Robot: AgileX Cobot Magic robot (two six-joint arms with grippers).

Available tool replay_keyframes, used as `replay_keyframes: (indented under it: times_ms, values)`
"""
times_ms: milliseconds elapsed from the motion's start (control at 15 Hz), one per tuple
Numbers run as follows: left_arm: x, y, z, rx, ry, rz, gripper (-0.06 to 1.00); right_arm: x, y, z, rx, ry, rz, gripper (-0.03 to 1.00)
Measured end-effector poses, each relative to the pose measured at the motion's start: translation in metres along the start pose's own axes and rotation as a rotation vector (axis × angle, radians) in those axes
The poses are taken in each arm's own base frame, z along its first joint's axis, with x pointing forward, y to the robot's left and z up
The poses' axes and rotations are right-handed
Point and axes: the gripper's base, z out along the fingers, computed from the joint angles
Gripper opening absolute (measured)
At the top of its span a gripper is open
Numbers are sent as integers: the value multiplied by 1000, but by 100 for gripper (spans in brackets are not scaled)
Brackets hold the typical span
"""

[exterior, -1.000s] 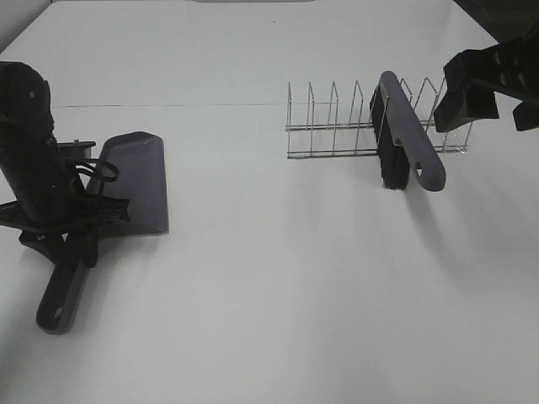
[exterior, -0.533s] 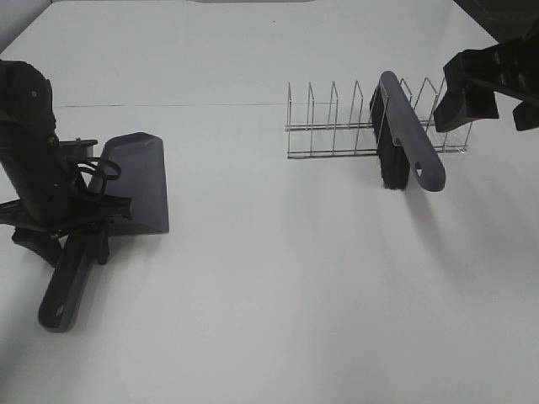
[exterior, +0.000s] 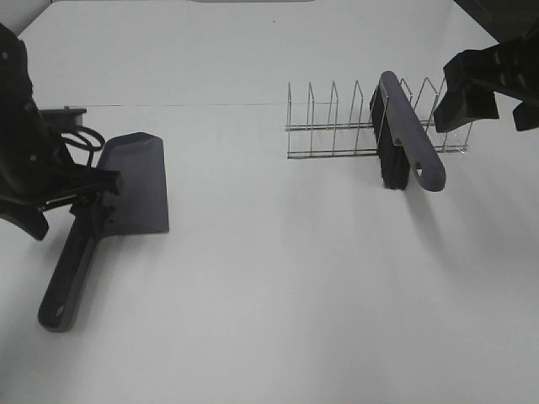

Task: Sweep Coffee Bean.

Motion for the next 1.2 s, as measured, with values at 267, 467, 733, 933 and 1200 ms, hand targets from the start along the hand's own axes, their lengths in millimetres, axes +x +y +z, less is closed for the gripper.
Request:
replay_keyframes:
  times_ms: [267,467,733,933,1200]
  values:
    - [16,-1,-86,43,-232,51,63,6,-1,0,7,65,0,78]
    - [54,6,-157,42,-397,100,63,15,-2,-18,9,98,-37,77]
    - [115,22,-182,25,-513,142,70,33,-4,-59,5,77,-104,77]
    - [153,33,-171,28,-530,143,88,57,-6,-67,4,74,-113,77]
    - [212,48,-170,65,-643,101,95,110,-12,-69,3,90,-151,77]
